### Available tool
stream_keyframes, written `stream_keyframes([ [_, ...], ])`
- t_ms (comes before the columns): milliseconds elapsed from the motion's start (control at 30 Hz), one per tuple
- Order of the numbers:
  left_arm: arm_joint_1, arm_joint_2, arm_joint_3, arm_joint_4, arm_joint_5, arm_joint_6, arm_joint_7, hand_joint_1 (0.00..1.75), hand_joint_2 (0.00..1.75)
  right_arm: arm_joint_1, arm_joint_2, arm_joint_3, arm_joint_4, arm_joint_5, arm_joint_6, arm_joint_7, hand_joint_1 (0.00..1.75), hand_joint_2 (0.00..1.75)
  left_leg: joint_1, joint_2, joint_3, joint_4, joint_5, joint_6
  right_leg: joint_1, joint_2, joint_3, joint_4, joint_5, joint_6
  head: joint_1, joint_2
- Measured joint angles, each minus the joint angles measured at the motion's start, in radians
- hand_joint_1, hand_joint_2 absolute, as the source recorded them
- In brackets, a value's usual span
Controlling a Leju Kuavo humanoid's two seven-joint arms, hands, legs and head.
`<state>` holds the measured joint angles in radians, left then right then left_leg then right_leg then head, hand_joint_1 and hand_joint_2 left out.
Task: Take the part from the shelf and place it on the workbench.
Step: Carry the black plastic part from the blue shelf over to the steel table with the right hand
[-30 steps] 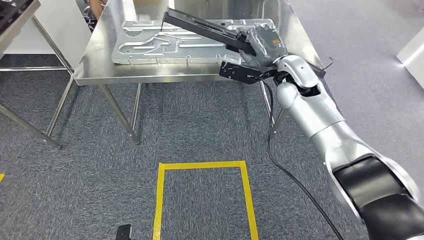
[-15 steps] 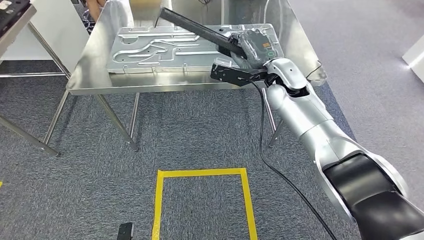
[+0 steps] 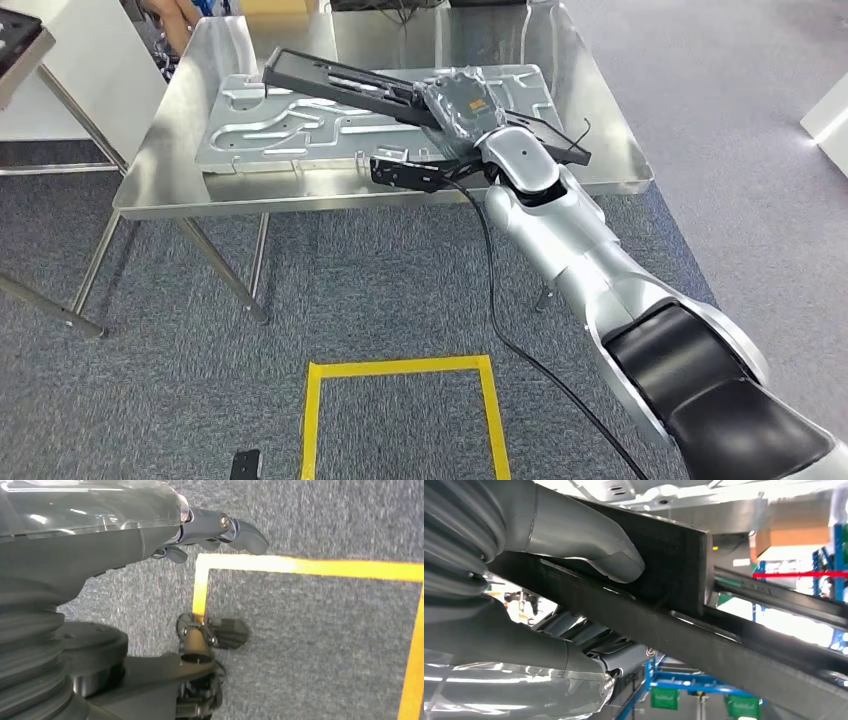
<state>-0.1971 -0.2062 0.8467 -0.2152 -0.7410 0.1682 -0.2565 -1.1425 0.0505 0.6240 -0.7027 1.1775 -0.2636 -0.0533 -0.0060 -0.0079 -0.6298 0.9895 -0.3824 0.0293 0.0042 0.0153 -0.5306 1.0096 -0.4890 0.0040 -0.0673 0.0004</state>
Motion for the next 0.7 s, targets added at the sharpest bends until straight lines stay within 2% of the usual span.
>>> stream_keyframes([
  [67, -0.001, 0.001, 0.0, 0.0, 0.001, 0.0, -0.003, 0.0, 1.75, -0.004, 0.001, 0.0, 0.013, 0.002, -0.007, -0.005, 1.75, 1.75, 0.006, -0.001, 0.021, -0.01, -0.004, 0.005, -0.001, -0.003, -0.027, 0.054, -0.021, 0.009, 0.0, 0.0],
  [167, -0.002, 0.001, 0.001, 0.0, 0.003, -0.001, -0.006, 0.0, 1.75, -0.006, 0.002, 0.0, 0.035, 0.002, -0.015, -0.014, 1.75, 1.75, 0.009, 0.0, 0.04, -0.012, -0.021, 0.006, -0.013, -0.006, -0.151, 0.229, -0.079, 0.03, 0.0, 0.0],
  [200, -0.001, 0.001, 0.002, 0.0, 0.005, -0.002, -0.006, 0.0, 1.75, -0.004, 0.003, 0.001, 0.042, 0.003, -0.015, -0.016, 1.75, 1.75, 0.011, -0.001, 0.048, -0.011, -0.029, 0.004, -0.018, -0.008, -0.182, 0.259, -0.08, 0.036, 0.0, 0.0],
  [233, 0.0, 0.001, 0.002, 0.0, 0.007, -0.002, -0.007, 0.0, 1.75, -0.002, 0.004, 0.001, 0.05, 0.004, -0.015, -0.019, 1.75, 1.75, 0.013, -0.002, 0.057, -0.009, -0.038, 0.002, -0.023, -0.009, -0.196, 0.252, -0.06, 0.041, 0.0, 0.0],
  [267, 0.002, 0.001, 0.003, 0.0, 0.009, -0.002, -0.007, 0.0, 1.75, -0.002, 0.006, 0.001, 0.056, 0.006, -0.014, -0.02, 1.75, 1.75, 0.015, -0.003, 0.067, -0.006, -0.048, -0.002, -0.027, -0.011, -0.191, 0.21, -0.019, 0.045, 0.0, 0.0],
  [300, 0.004, 0.001, 0.004, 0.0, 0.01, -0.003, -0.007, 0.0, 1.75, -0.002, 0.008, 0.002, 0.062, 0.008, -0.013, -0.02, 1.75, 1.75, 0.018, -0.004, 0.077, -0.002, -0.059, -0.006, -0.03, -0.014, -0.173, 0.142, 0.035, 0.048, 0.0, 0.0],
  [333, 0.005, 0.001, 0.004, 0.0, 0.011, -0.003, -0.007, 0.0, 1.75, -0.004, 0.009, 0.002, 0.068, 0.011, -0.012, -0.021, 1.75, 1.75, 0.019, -0.004, 0.085, 0.002, -0.069, -0.012, -0.031, -0.016, -0.154, 0.078, 0.073, 0.048, 0.0, 0.0],
  [400, 0.004, 0.001, 0.006, 0.0, 0.013, -0.003, -0.007, 0.0, 1.75, -0.006, 0.014, 0.002, 0.078, 0.017, -0.012, -0.024, 1.75, 1.75, 0.019, -0.004, 0.091, 0.008, -0.087, -0.027, -0.028, -0.018, -0.133, 0.008, 0.103, 0.034, 0.0, 0.0],
  [467, 0.003, 0.002, 0.007, 0.0, 0.014, -0.003, -0.008, 0.0, 1.75, -0.005, 0.021, 0.002, 0.086, 0.02, -0.013, -0.029, 1.75, 1.75, 0.018, -0.001, 0.096, 0.011, -0.094, -0.041, -0.023, -0.016, -0.13, 0.005, 0.095, 0.011, 0.0, 0.0],
  [533, 0.004, 0.002, 0.007, 0.0, 0.016, -0.003, -0.01, 0.0, 1.75, -0.004, 0.027, 0.002, 0.093, 0.021, -0.013, -0.035, 1.75, 1.75, 0.02, 0.001, 0.094, 0.03, -0.103, -0.053, -0.024, -0.014, -0.12, 0.003, 0.094, -0.004, 0.0, 0.0],
  [567, 0.004, 0.002, 0.008, 0.0, 0.018, -0.002, -0.012, 0.0, 1.75, -0.007, 0.031, 0.002, 0.097, 0.021, -0.011, -0.042, 1.75, 1.75, 0.021, 0.002, 0.077, 0.065, -0.117, -0.057, -0.025, -0.013, -0.113, 0.002, 0.091, -0.011, 0.0, 0.0],
  [600, 0.004, 0.002, 0.008, 0.0, 0.019, -0.002, -0.013, 0.0, 1.75, -0.01, 0.035, 0.002, 0.103, 0.02, -0.004, -0.05, 1.75, 1.75, 0.022, 0.003, 0.046, 0.12, -0.137, -0.06, -0.025, -0.013, -0.107, 0.001, 0.087, -0.016, 0.0, 0.0],
  [667, 0.005, 0.002, 0.011, 0.0, 0.02, -0.001, -0.015, 0.0, 1.75, -0.014, 0.043, 0.002, 0.12, 0.02, 0.014, -0.067, 1.75, 1.75, 0.023, 0.003, -0.036, 0.257, -0.185, -0.062, -0.021, -0.01, -0.097, 0.001, 0.077, -0.023, 0.0, 0.0],
  [700, 0.007, 0.002, 0.013, 0.0, 0.02, 0.0, -0.015, 0.0, 1.75, -0.014, 0.046, 0.002, 0.129, 0.02, 0.024, -0.072, 1.75, 1.75, 0.023, 0.003, -0.071, 0.301, -0.195, -0.061, -0.019, -0.009, -0.092, 0.001, 0.072, -0.024, 0.0, 0.0],
])
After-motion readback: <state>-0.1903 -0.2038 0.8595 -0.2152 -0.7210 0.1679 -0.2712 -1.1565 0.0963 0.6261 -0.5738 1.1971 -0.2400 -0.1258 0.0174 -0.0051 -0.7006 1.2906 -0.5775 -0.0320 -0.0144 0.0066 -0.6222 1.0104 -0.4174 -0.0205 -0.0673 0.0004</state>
